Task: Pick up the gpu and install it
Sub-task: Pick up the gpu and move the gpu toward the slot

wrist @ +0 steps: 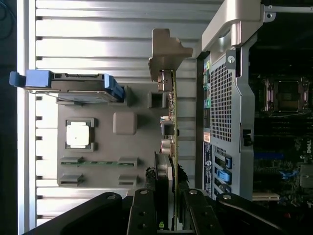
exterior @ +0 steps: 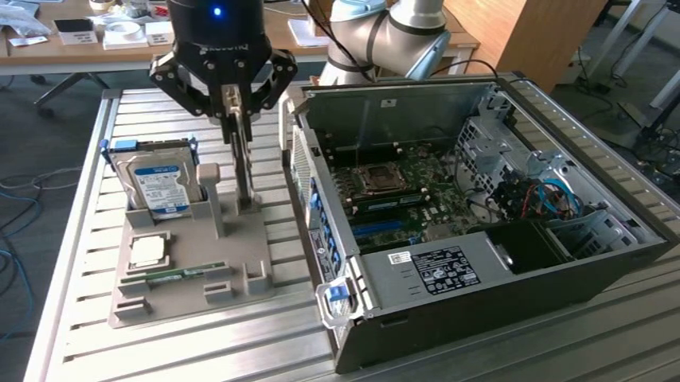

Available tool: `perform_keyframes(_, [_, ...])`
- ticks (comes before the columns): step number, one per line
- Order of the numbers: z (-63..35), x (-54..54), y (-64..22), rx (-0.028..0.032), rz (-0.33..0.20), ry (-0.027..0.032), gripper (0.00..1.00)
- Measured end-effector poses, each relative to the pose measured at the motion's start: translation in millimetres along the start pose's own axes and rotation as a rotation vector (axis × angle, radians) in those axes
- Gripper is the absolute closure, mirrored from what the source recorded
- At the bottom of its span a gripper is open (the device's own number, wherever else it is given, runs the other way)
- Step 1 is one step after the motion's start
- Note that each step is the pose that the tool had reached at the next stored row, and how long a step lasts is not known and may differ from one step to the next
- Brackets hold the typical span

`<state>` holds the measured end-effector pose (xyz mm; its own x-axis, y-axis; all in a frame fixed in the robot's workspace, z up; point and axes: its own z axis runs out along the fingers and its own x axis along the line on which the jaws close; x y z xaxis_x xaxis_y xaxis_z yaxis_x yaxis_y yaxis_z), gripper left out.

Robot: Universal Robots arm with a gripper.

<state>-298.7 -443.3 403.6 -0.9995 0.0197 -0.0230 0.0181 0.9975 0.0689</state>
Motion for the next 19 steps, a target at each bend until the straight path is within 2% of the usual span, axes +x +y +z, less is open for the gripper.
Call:
perform_keyframes(11, [-17.4, -0.4, 1.2, 0.0000, 0.000, 0.0000, 0.73])
perform_keyframes(19, [-23.1, -0.5, 1.6, 0.0000, 0.000, -0.0001, 0.73])
